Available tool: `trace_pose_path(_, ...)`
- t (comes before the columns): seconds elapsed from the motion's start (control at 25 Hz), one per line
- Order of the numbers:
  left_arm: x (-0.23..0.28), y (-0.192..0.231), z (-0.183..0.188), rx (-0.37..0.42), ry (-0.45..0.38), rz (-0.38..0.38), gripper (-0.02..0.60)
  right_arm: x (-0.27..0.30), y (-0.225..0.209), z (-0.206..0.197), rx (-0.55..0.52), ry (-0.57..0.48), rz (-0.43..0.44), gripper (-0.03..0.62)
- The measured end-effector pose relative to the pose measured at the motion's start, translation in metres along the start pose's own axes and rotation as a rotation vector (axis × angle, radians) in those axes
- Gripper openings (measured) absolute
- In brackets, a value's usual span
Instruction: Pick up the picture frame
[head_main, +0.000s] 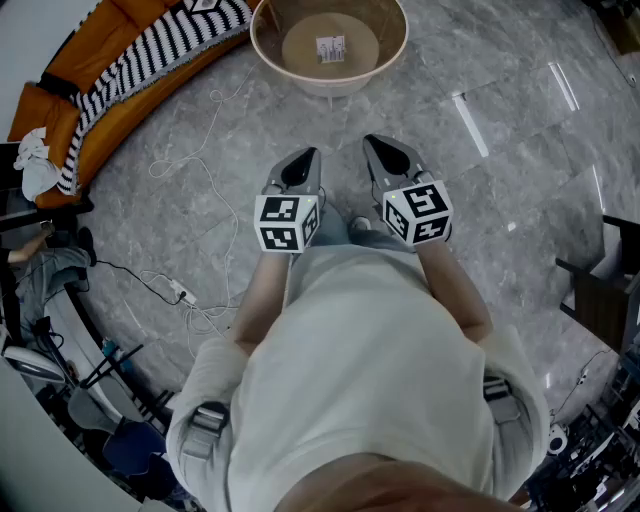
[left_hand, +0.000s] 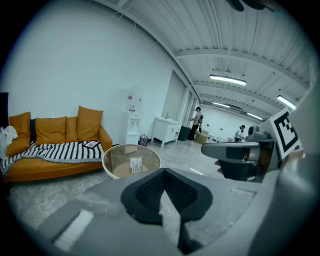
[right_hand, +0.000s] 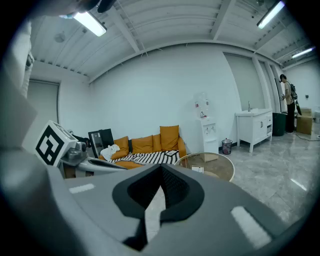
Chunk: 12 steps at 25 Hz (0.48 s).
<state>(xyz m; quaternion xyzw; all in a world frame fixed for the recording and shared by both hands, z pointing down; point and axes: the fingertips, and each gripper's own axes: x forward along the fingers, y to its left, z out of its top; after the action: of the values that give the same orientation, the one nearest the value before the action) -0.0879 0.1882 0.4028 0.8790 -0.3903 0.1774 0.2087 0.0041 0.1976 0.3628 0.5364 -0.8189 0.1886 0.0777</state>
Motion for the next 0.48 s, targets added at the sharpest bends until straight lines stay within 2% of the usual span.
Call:
trace_pose_path(0.2, -0.018, -0.035, -0.001, -0.018, -0.048, 0.026, 0.000, -0.043, 0.002, -0.004, -0.045, -0.014, 0.013, -0.003)
trace_pose_path(0.48, -0.029, -0.053, 0.005, 0.003, -0.075, 0.061, 0.000, -0.060, 0.006, -0.005, -0.076, -0.023, 0.045, -0.003)
